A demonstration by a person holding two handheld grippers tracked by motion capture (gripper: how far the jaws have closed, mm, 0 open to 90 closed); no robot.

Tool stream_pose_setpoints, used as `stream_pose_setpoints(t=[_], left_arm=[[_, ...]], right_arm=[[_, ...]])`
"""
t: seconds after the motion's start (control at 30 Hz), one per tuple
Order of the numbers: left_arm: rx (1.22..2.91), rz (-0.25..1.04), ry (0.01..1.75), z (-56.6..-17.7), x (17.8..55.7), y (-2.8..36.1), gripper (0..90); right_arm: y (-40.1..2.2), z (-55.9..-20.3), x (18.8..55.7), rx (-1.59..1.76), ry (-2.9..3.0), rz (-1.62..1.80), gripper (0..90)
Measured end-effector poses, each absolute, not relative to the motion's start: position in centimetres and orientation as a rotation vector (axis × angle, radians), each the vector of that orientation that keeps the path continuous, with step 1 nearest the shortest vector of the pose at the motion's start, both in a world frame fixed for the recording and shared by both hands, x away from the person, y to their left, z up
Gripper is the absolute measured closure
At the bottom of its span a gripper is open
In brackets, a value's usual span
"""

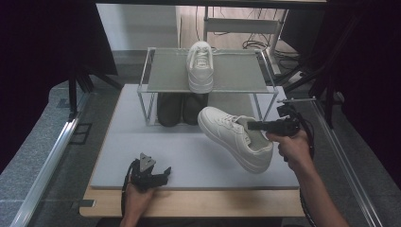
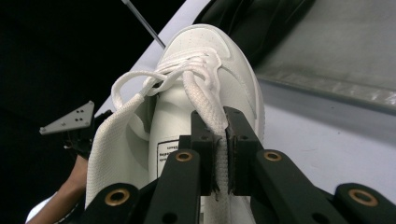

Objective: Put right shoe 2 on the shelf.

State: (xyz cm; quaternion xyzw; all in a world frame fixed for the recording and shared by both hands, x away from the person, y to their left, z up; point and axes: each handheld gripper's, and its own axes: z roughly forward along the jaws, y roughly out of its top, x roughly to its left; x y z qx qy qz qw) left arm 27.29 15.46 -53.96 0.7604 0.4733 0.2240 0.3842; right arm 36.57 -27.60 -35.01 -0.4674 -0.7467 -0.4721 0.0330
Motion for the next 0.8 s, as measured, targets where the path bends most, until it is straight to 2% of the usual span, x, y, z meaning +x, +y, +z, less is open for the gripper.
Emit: stream_pose_setpoints(t=[0.8], left_arm=[[1.946, 0.569, 1.204, -53.9, 27.3, 15.5, 12.0]], right_arm=[[-31.1, -27.9, 36.2, -1.523, -2.243, -1.594, 83.6]])
